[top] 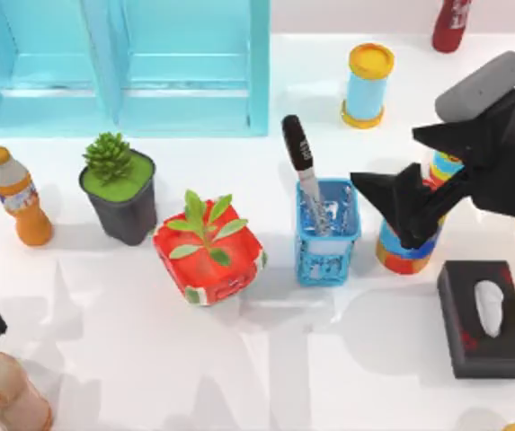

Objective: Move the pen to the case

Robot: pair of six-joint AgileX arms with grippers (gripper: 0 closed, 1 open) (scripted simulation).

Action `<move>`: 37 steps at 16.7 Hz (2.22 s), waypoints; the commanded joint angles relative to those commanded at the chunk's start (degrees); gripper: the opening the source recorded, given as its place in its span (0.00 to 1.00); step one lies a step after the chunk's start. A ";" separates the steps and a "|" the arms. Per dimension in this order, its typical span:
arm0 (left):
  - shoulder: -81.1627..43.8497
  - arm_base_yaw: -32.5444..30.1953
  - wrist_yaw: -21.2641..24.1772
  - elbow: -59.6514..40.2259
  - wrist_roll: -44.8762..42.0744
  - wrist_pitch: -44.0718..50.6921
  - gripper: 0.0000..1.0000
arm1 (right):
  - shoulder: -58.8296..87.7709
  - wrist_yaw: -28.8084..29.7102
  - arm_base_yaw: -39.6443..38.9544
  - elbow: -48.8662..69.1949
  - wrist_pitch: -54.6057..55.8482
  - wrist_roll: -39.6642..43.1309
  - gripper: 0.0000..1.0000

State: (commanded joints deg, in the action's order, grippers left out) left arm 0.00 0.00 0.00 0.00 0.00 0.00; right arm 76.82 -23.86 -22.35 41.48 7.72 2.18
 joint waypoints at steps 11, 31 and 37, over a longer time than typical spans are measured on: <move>0.00 0.00 0.00 0.00 0.00 0.00 1.00 | 11.41 -2.08 0.04 0.51 2.21 2.70 1.00; 0.00 0.00 0.00 0.00 0.00 0.00 1.00 | 34.43 3.72 -6.64 12.31 14.95 -1.76 0.85; 0.00 0.00 0.00 0.00 0.00 0.00 1.00 | 34.43 3.72 -6.64 12.31 14.95 -1.76 0.40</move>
State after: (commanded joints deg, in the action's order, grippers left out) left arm 0.00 0.00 0.00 0.00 0.00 0.00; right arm 111.26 -20.15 -29.00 53.79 22.67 0.42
